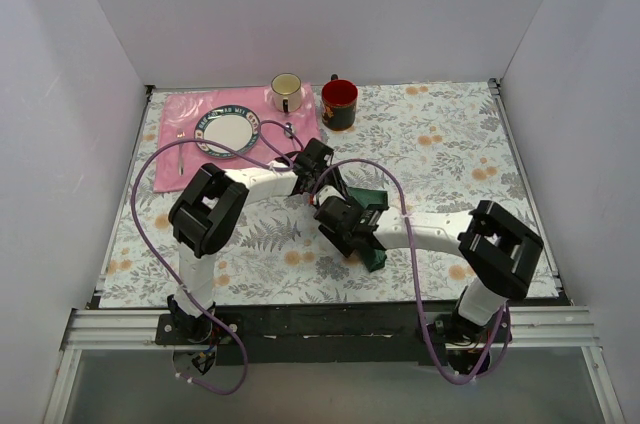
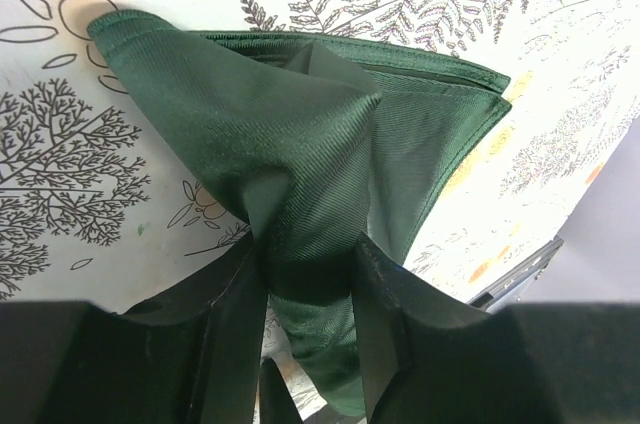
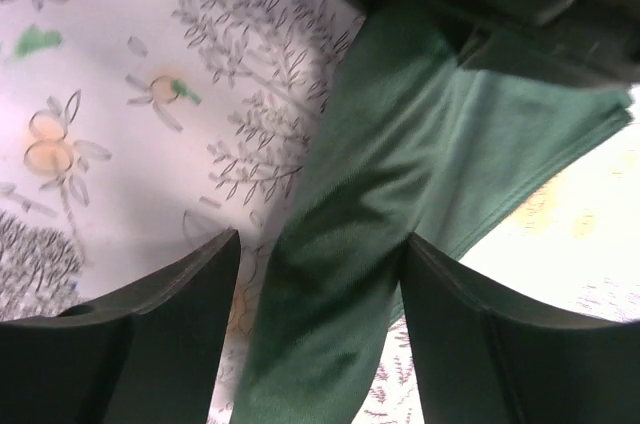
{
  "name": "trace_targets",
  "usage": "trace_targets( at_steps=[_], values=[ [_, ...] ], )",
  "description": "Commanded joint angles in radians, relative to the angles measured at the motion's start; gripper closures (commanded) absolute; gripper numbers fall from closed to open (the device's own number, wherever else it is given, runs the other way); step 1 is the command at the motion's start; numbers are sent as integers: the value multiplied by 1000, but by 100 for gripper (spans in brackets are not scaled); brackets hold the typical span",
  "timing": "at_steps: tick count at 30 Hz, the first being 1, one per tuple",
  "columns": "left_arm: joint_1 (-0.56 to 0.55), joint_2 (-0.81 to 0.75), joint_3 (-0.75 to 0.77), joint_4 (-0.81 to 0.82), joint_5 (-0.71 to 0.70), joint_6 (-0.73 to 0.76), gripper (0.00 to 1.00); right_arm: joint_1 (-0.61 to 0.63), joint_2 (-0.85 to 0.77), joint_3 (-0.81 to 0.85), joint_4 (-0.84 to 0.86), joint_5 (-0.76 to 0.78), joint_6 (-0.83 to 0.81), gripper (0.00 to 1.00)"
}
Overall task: Fold the napkin, place the utensils inside, and roll it up
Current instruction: Roll the napkin with the utensil
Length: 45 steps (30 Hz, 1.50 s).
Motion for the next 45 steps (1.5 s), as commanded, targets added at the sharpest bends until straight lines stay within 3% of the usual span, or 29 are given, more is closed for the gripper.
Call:
trace_targets(
  at_steps=[1, 4, 9, 10, 11, 12, 16, 20, 28, 34, 39, 42, 44, 45],
  values=[
    [0, 45, -11, -68, -15, 21, 73, 16, 80, 39, -44, 170, 50, 31],
    [0, 37, -11, -70, -18, 33, 73, 15, 84, 27, -35, 176, 61, 41],
    [0, 23, -3, -82, -39, 69, 73, -29, 38, -25, 20, 91, 69, 75],
    [0, 21, 1, -83, -39, 76, 70, -51, 19, -37, 32, 69, 69, 81],
    [2, 18, 6, -86, -41, 82, 68, -66, 12, -47, 55, 10, 70, 94],
    [3, 17, 15, -91, -42, 87, 65, -80, 2, -70, 69, -21, 73, 99],
    [6, -29, 15, -93, -91, 109, 37, -181, -61, -137, 152, -208, 75, 99],
    [11, -104, 12, -77, -131, 124, 28, -295, -88, -194, 236, -498, 83, 99],
    [17, -133, -20, -40, -113, 116, 24, -503, -38, -248, 374, -879, 138, 99],
    [14, -31, 23, -53, -53, 112, 23, -595, 48, -291, 541, -1140, 205, 99],
    [5, 44, 84, -137, -114, 112, 27, -645, 96, -318, 632, -1239, 248, 99],
    [5, 58, 76, -148, -165, 118, 43, -663, 111, -315, 632, -1261, 241, 99],
    [5, 58, 67, -149, -191, 135, 59, -665, 113, -301, 599, -1252, 210, 98],
    [5, 58, 64, -151, -195, 141, 62, -665, 110, -291, 568, -1241, 189, 97]
  ],
)
